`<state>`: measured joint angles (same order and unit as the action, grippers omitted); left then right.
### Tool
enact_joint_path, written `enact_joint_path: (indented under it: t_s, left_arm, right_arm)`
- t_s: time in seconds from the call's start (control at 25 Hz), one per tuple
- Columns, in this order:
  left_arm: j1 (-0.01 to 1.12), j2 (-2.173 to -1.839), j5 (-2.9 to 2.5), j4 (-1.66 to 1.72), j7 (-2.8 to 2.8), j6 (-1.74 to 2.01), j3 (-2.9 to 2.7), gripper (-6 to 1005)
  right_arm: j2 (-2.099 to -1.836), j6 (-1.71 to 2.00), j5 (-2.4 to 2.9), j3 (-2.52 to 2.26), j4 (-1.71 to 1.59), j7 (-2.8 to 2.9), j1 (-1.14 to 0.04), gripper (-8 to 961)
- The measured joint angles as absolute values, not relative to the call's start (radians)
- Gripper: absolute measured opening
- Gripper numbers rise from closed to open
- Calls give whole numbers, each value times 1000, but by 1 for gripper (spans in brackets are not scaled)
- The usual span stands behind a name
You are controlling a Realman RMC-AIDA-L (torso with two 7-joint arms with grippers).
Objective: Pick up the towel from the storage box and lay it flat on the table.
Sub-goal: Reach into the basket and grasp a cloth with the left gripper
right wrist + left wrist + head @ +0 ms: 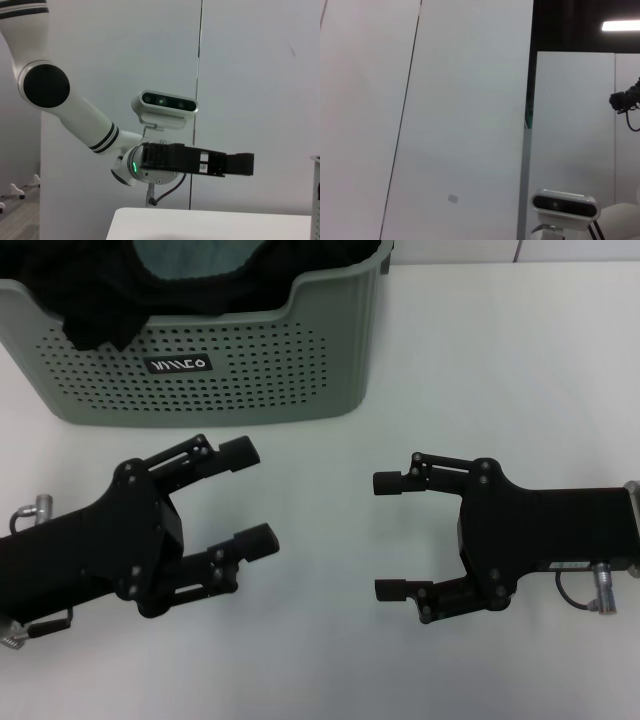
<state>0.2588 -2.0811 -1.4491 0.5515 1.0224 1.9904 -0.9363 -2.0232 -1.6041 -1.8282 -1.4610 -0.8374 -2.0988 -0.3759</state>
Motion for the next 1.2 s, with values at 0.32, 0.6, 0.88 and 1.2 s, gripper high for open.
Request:
enact_joint_path:
  t_s: [0.32, 0.6, 0.88, 1.2]
  left_arm:
    - [252, -2081, -1448, 550, 1035, 1990, -921, 757]
    - [265, -2094, -1384, 518, 1031, 1990, -846, 757]
    - [372, -2087, -1096, 421, 1089, 1888, -827, 757]
    - [444, -2082, -1039, 591, 1021, 1491, -770, 758]
  right_arm:
    - [-2024, -1605, -1831, -1464, -837, -2094, -374, 885]
    - [-2026, -1604, -1830, -1466, -837, -2094, -370, 885]
    - [-2028, -1602, -1831, -1481, -826, -2099, -374, 884]
    - [-2028, -1601, -1835, -1502, -806, -2099, -376, 884]
